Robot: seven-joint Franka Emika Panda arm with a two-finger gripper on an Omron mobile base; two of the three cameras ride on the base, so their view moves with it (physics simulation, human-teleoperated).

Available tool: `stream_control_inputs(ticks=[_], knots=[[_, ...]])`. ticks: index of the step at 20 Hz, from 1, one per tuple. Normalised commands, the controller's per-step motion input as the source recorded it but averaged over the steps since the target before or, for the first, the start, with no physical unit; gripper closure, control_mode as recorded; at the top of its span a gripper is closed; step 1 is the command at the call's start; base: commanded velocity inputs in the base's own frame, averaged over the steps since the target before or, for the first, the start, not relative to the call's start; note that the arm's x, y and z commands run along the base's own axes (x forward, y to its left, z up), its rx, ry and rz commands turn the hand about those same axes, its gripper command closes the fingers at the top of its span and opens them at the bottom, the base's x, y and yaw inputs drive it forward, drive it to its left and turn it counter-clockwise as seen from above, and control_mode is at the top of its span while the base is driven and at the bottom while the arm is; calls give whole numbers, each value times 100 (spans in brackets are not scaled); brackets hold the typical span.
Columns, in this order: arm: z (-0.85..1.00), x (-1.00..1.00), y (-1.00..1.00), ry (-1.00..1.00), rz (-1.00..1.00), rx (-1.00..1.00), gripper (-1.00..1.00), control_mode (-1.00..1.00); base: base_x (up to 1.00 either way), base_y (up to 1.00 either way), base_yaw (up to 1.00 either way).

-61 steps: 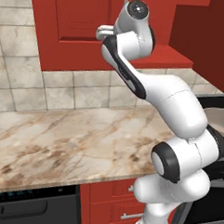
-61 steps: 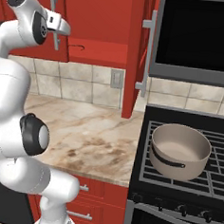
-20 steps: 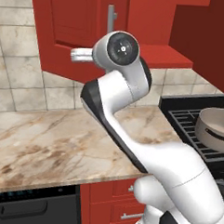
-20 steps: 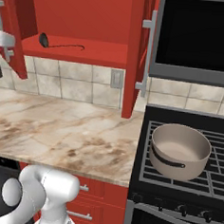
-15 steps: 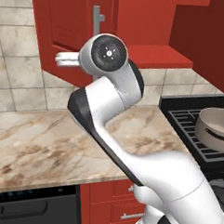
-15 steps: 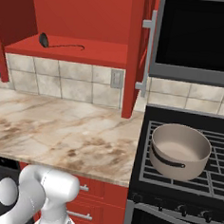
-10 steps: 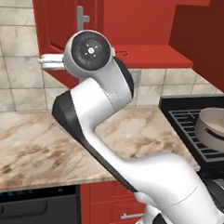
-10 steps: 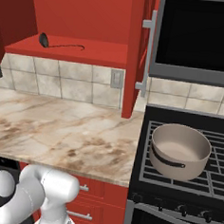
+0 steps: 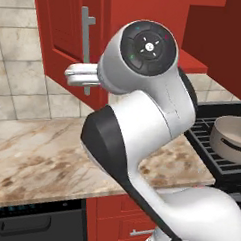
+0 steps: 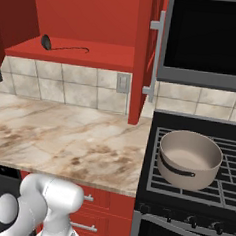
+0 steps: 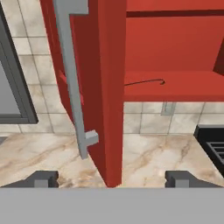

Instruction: Open the cabinet and move the ladle to the pot. Then close the cabinet.

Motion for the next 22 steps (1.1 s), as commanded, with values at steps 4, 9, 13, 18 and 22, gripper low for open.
stream_control_inputs(ticks=[4, 9, 13, 18, 22], knots=[[0, -69, -100, 0, 7, 2, -100, -100, 0, 0, 0], [-5, 12, -98, 0, 16, 8, -100, -100, 0, 0, 0], [-24, 61, -69, 0, 27, 20, -100, -100, 0, 0, 0], [-32, 66, -17, 0, 31, 19, -100, -100, 0, 0, 0], [-29, 77, 0, 0, 29, 16, -100, -100, 0, 0, 0]])
